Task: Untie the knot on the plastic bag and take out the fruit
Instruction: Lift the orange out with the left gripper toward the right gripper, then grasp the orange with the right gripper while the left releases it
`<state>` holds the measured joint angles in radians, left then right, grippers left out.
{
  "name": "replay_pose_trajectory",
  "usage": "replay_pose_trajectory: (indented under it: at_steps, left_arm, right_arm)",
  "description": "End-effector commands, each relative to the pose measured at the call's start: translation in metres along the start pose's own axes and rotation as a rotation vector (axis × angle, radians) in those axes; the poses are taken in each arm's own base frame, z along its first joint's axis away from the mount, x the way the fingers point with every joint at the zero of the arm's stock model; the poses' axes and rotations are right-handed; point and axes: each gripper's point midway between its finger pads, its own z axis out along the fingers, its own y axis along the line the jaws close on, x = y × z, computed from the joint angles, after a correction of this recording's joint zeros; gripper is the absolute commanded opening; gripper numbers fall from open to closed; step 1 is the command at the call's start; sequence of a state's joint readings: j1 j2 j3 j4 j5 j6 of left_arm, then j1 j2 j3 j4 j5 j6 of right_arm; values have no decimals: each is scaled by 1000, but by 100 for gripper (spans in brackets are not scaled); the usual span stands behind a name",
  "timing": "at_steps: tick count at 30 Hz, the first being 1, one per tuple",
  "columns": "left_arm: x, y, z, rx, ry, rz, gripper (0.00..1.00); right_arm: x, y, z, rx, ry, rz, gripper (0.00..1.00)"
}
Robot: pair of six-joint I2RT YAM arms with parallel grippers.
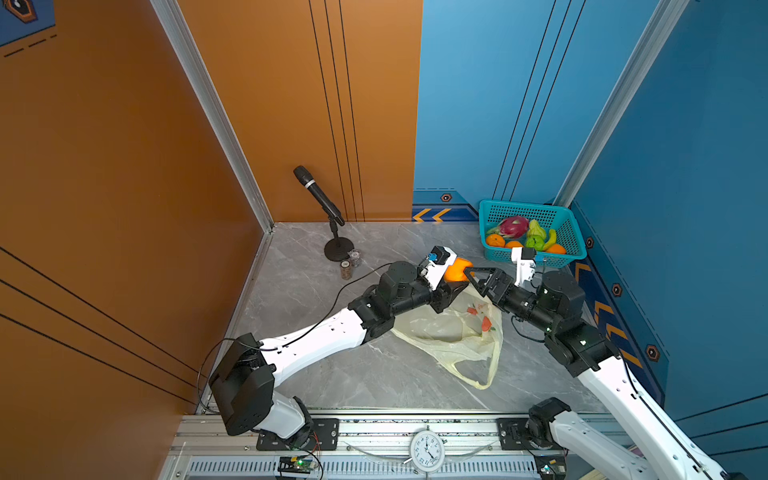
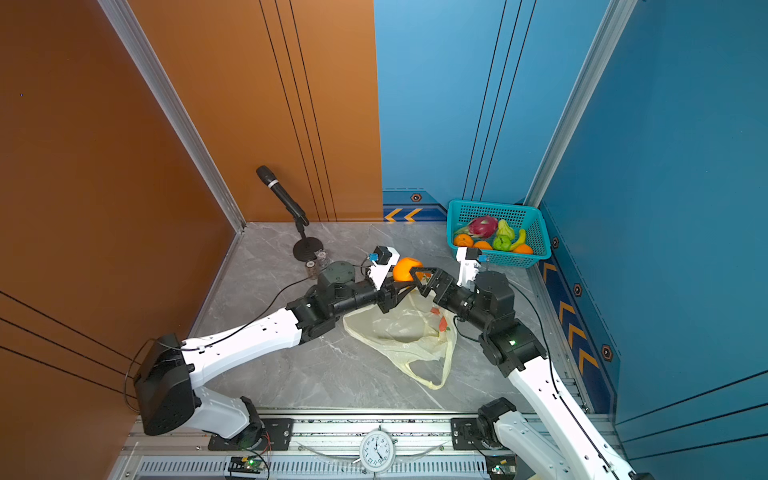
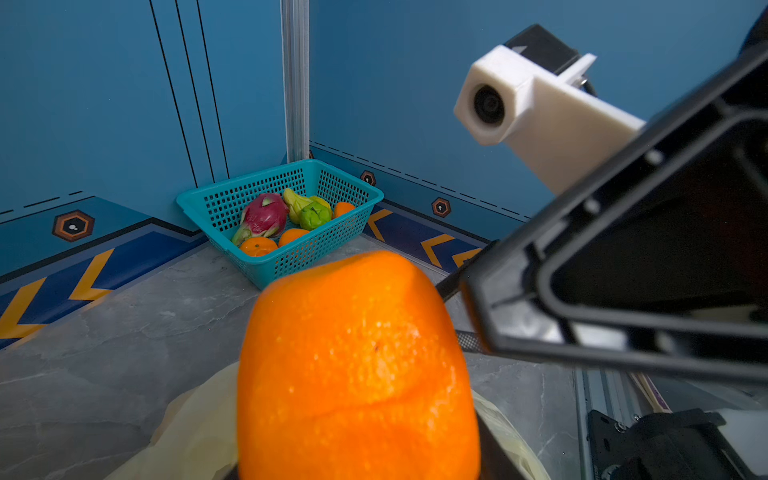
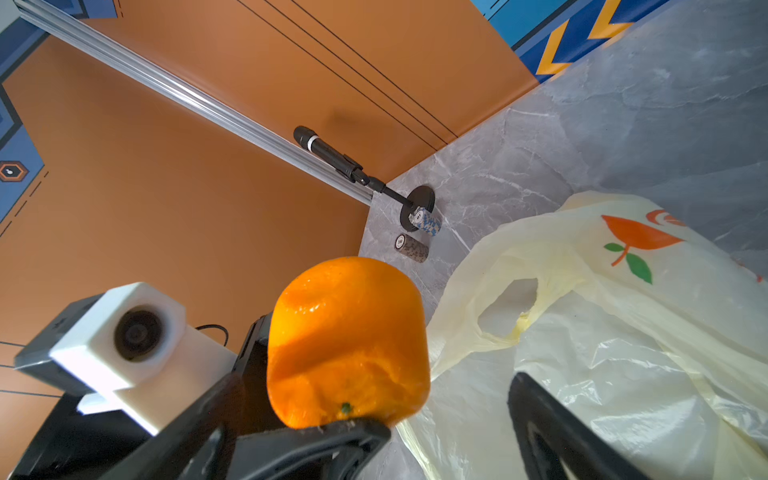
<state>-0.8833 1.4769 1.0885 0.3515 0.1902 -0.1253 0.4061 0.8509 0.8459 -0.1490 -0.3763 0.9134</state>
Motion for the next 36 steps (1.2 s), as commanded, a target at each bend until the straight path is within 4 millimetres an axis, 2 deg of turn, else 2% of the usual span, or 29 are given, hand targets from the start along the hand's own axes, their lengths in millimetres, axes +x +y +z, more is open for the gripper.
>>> replay_pose_trajectory:
  at_steps: [1, 5, 9, 17, 21, 24, 30, 36]
  left_arm:
    - [-12, -4, -8, 29, -39, -5, 43]
    - [-12, -5, -7, 35, -38, -4, 44]
    - [-10, -10, -6, 52, -32, 5, 44]
    - [-11, -19, -6, 85, -29, 32, 44]
    - [-10, -20, -5, 89, -28, 42, 45]
    - [-11, -18, -6, 72, -28, 45, 51]
    - [-14, -19, -12, 60, -9, 75, 75]
    - [-17, -18, -25, 40, -6, 97, 81]
  right_arm:
    - [-4, 27, 5, -80, 7, -59, 100]
    - [3, 27, 15, -73, 58, -58, 99]
    - [5, 31, 21, -80, 78, -65, 90]
    - [6, 26, 29, -55, 89, -60, 75]
    - [4, 26, 28, -52, 79, -62, 62]
    - [2, 25, 26, -34, 65, -71, 55]
    - [-14, 15, 18, 48, 4, -87, 51]
    - [-49, 14, 17, 90, -71, -105, 50]
